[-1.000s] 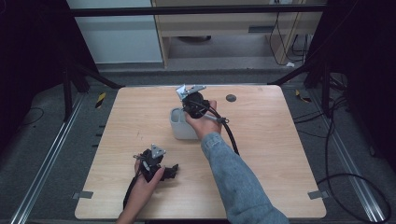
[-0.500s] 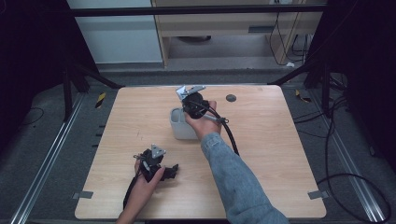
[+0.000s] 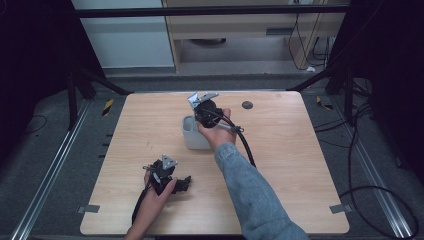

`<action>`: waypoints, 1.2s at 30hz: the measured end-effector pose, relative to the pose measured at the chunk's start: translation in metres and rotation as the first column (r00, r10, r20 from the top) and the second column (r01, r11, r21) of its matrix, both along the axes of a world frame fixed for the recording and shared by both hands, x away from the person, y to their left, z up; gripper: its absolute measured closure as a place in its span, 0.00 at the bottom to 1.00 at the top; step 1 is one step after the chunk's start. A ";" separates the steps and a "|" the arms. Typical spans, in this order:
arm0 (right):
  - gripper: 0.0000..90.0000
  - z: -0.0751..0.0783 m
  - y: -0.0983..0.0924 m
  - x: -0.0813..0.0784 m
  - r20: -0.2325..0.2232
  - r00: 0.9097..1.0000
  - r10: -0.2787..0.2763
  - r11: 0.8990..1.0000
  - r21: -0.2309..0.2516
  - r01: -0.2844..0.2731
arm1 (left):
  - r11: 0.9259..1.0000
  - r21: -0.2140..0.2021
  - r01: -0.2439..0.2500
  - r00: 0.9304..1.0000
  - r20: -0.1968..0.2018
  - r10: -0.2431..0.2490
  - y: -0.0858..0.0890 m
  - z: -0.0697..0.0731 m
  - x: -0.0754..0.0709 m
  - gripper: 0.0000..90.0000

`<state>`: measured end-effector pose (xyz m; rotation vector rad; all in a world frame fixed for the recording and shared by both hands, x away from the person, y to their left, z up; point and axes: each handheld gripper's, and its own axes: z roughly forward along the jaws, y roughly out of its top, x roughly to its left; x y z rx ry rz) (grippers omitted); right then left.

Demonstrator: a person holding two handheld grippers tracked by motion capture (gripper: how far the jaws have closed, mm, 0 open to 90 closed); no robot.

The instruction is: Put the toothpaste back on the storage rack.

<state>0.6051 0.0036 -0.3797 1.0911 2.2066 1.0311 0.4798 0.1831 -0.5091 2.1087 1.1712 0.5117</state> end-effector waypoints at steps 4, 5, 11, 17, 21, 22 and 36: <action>0.86 -0.002 0.001 0.000 -0.005 1.000 0.008 1.000 -0.006 -0.008 | 1.000 0.000 0.000 1.000 0.000 0.000 0.000 0.000 0.000 0.00; 0.86 -0.002 0.001 0.000 -0.007 1.000 0.006 1.000 -0.005 -0.006 | 1.000 0.000 0.000 1.000 0.000 0.000 0.000 0.000 0.000 0.00; 0.86 -0.005 0.001 -0.001 -0.012 1.000 0.008 1.000 -0.009 -0.008 | 1.000 0.000 0.000 1.000 0.000 0.000 0.000 0.000 0.000 0.00; 0.86 -0.004 0.000 -0.001 -0.014 1.000 0.009 1.000 -0.008 -0.009 | 1.000 0.000 0.000 1.000 0.000 0.000 0.000 0.000 0.000 0.00; 0.86 -0.005 0.001 0.000 -0.019 1.000 0.008 1.000 -0.012 -0.008 | 1.000 0.000 0.000 1.000 0.000 0.000 0.000 0.000 0.000 0.00; 0.86 -0.006 0.001 0.000 -0.022 1.000 0.009 1.000 -0.015 -0.009 | 1.000 0.000 0.000 1.000 0.000 0.000 0.000 0.000 0.000 0.00; 0.86 -0.011 0.004 0.001 -0.034 0.999 0.008 1.000 -0.025 -0.009 | 1.000 0.000 0.000 1.000 0.000 0.000 0.000 0.000 0.000 0.00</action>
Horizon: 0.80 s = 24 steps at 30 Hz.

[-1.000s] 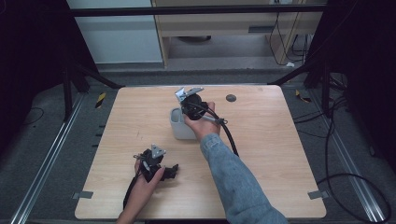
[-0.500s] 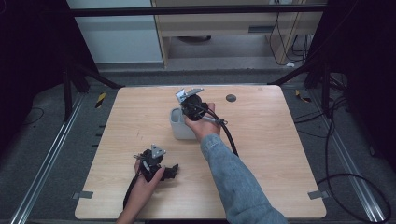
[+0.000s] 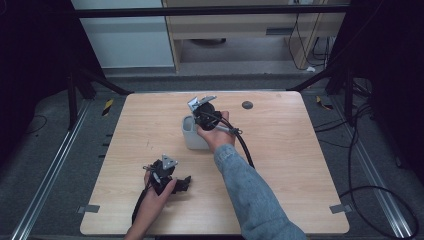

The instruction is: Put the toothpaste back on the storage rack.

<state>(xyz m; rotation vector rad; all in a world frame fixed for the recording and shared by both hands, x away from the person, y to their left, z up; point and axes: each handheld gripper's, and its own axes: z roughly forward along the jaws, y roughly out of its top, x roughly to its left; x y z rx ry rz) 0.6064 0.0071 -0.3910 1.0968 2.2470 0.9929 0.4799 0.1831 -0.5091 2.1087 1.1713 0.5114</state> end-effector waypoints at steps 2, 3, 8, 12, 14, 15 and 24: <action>0.86 0.000 0.000 0.000 -0.002 1.000 0.000 1.000 -0.001 0.000 | 1.000 0.000 -0.001 1.000 0.000 0.001 0.000 0.000 0.000 0.00; 0.86 0.000 0.000 0.000 -0.003 1.000 0.000 1.000 -0.001 0.000 | 1.000 0.000 -0.001 1.000 0.001 0.001 0.000 0.000 0.000 0.00; 0.86 -0.002 0.000 0.000 -0.007 1.000 0.000 1.000 0.000 0.000 | 1.000 -0.001 -0.001 1.000 0.001 0.001 0.000 0.000 0.000 0.00; 0.86 -0.002 0.000 0.000 -0.011 1.000 -0.005 1.000 -0.003 0.005 | 1.000 -0.001 0.002 1.000 0.000 -0.002 0.000 0.000 0.000 0.00; 0.86 -0.002 0.000 0.000 -0.009 1.000 -0.004 1.000 -0.006 0.004 | 1.000 -0.001 0.001 1.000 0.001 -0.001 0.000 0.000 0.000 0.00; 0.86 -0.002 0.000 0.000 -0.009 1.000 -0.004 1.000 -0.006 0.004 | 1.000 -0.001 0.001 1.000 0.001 -0.001 0.000 0.000 0.000 0.00; 0.85 -0.002 0.000 0.000 -0.010 1.000 -0.002 1.000 -0.002 0.002 | 1.000 -0.001 0.002 1.000 0.000 -0.002 0.000 0.000 0.000 0.00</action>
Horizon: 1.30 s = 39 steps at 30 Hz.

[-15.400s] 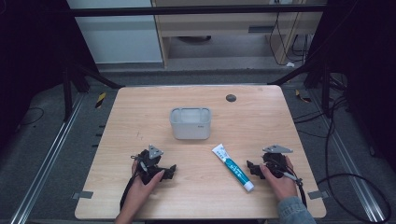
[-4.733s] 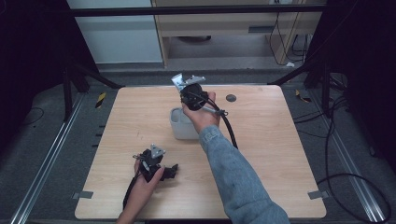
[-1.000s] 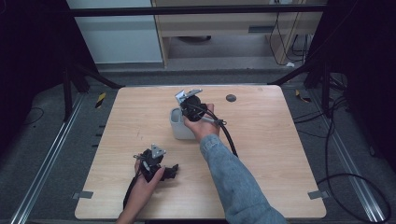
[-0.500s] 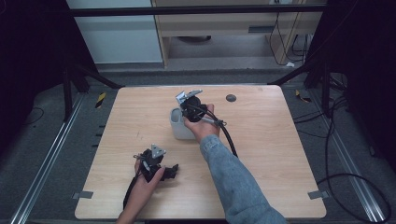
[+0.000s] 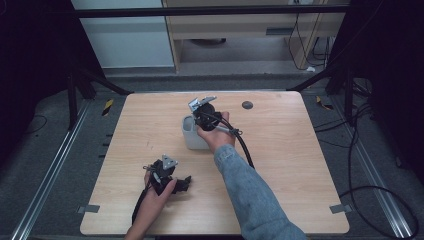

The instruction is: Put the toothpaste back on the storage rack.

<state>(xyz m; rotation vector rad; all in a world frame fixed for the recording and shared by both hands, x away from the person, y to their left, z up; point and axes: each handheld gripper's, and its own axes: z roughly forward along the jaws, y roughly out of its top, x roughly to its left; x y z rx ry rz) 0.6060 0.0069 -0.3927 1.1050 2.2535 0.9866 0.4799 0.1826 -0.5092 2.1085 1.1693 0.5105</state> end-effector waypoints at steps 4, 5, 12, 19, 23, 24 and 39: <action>0.84 0.000 0.000 0.000 0.003 1.000 0.000 1.000 0.001 0.000 | 1.000 0.000 0.000 1.000 0.000 0.000 0.000 0.000 0.000 0.00; 0.84 0.000 0.000 0.000 0.003 1.000 0.000 1.000 0.002 0.000 | 1.000 0.000 0.000 1.000 0.000 0.000 0.000 0.000 0.000 0.00; 0.83 0.002 -0.001 0.000 0.006 1.000 0.002 1.000 0.005 -0.002 | 1.000 0.000 0.000 1.000 0.000 0.000 0.000 0.000 0.000 0.00; 0.83 0.003 -0.002 0.000 0.007 1.000 0.002 1.000 0.009 -0.002 | 1.000 0.000 0.000 1.000 0.000 0.000 0.000 0.000 0.000 0.00; 0.83 0.004 -0.003 0.000 0.010 1.000 0.006 1.000 0.006 -0.006 | 1.000 0.000 0.000 1.000 0.000 0.000 0.000 0.000 0.000 0.00; 0.83 0.004 -0.003 0.000 0.010 1.000 0.006 1.000 0.006 -0.006 | 1.000 0.000 0.000 1.000 0.000 0.000 0.000 0.000 0.000 0.00; 0.76 0.010 -0.001 -0.005 0.006 1.000 0.024 1.000 0.009 -0.024 | 1.000 0.000 0.000 1.000 0.000 0.000 0.000 0.000 0.000 0.00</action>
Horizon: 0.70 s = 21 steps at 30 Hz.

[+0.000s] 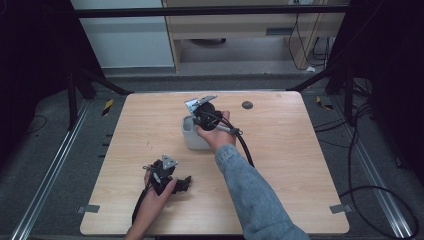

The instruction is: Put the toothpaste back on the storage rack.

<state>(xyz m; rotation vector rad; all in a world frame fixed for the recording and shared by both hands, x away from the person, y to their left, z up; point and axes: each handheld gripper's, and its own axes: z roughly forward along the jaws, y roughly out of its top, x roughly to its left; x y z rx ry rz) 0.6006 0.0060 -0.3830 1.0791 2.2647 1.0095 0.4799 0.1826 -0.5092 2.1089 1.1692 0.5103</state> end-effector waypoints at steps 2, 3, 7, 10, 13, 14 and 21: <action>0.76 0.002 0.000 -0.001 0.004 1.000 0.006 1.000 -0.005 -0.006 | 1.000 0.000 0.000 1.000 -0.001 0.000 0.000 0.000 0.000 0.00; 0.76 0.003 0.001 -0.002 0.005 1.000 0.006 1.000 -0.003 -0.006 | 1.000 0.000 0.000 1.000 0.000 0.000 0.000 0.000 0.000 0.00; 0.75 0.008 0.000 -0.004 0.007 1.000 0.012 1.000 -0.009 -0.012 | 1.000 0.000 0.000 1.000 0.000 0.000 0.000 0.000 0.000 0.00; 0.74 0.010 -0.002 -0.005 0.012 1.000 0.011 1.000 -0.021 -0.011 | 1.000 0.000 0.000 1.000 0.000 0.000 0.000 0.000 0.000 0.00; 0.72 0.014 -0.004 -0.007 0.018 1.000 0.011 0.999 -0.034 -0.010 | 1.000 0.000 0.000 1.000 0.000 0.000 0.000 0.000 0.000 0.00; 0.72 0.014 -0.004 -0.007 0.018 1.000 0.011 0.999 -0.034 -0.010 | 1.000 0.000 0.000 1.000 0.000 0.000 0.000 0.000 0.000 0.00; 0.68 0.024 -0.012 -0.012 0.019 1.000 0.009 0.998 -0.057 -0.008 | 1.000 0.002 0.003 1.000 0.000 -0.003 -0.001 0.000 0.000 0.00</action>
